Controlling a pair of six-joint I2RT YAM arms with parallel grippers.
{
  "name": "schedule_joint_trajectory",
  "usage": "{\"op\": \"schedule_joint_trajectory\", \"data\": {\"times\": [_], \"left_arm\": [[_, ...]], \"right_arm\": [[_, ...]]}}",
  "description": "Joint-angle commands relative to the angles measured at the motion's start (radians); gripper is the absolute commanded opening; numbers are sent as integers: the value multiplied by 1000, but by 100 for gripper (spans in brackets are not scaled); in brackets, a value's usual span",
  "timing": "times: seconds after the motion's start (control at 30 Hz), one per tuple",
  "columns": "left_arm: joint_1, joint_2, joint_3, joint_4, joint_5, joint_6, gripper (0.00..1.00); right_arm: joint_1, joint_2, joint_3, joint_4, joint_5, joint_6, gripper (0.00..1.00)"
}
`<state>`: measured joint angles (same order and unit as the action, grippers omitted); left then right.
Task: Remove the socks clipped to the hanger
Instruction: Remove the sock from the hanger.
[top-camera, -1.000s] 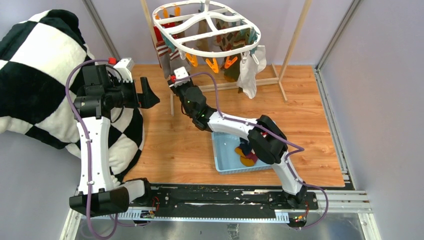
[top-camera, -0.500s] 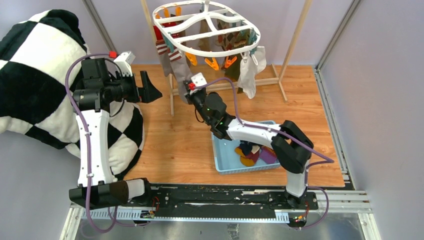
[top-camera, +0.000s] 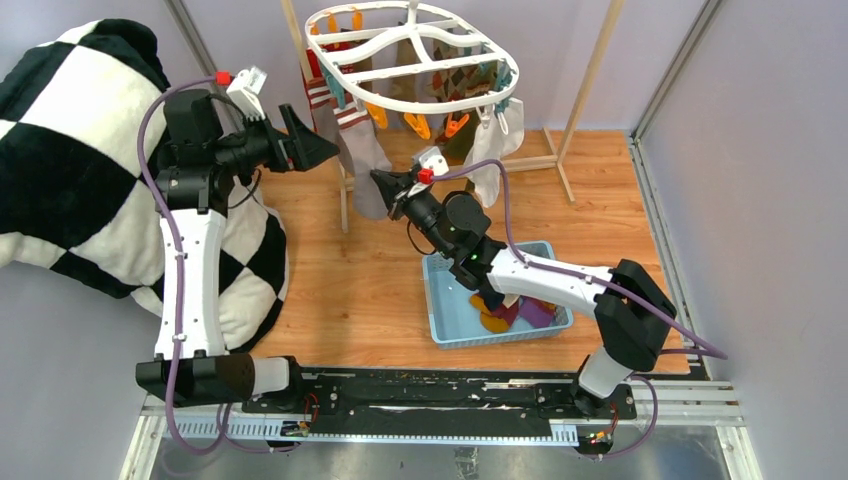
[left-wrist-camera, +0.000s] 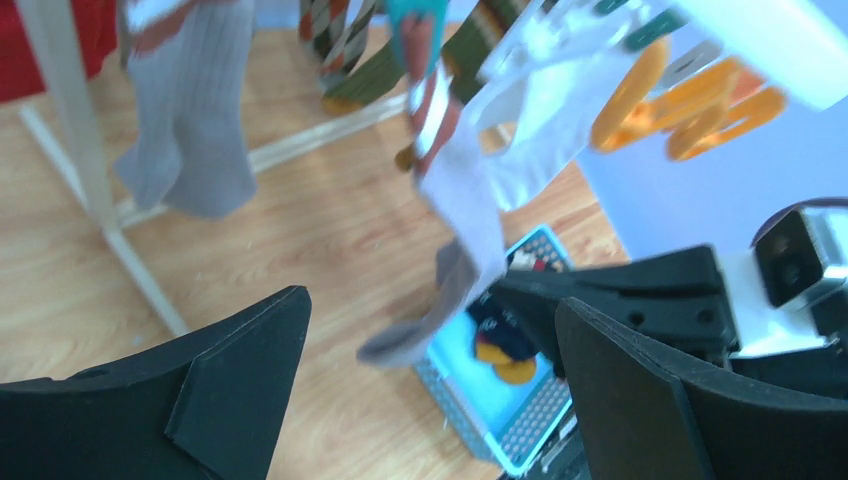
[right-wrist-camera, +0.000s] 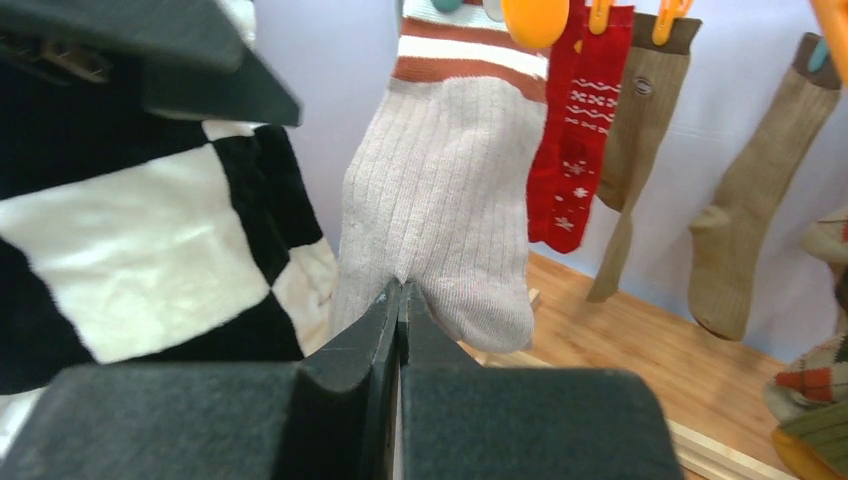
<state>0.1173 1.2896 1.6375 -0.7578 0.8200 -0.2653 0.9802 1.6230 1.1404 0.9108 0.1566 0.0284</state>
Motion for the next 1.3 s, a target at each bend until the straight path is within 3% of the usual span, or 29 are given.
{"op": "schedule_joint_trajectory", "data": {"times": [0.0,0.1,0.43,0.77,1.07,1.27], "left_arm": [[-46,14,2,295,10,-201,100],[-60,27,0,367,-50,-248,100],[-107,129,125,342,-155,-209,100],[-150,199,147,456,-73,-322,72],[-164,233,185,465,-60,-331,69],[-172,240,199,462,-61,-305,59]], "right_arm": [[28,-45,-16,-30,-54,54,0],[39,-52,-16,-40,-57,61,0],[58,-62,-19,-62,-70,98,0],[66,-78,-24,-79,-82,121,0],[67,-86,-21,-90,-93,131,0],[66,-92,-18,-99,-103,141,0]]}}
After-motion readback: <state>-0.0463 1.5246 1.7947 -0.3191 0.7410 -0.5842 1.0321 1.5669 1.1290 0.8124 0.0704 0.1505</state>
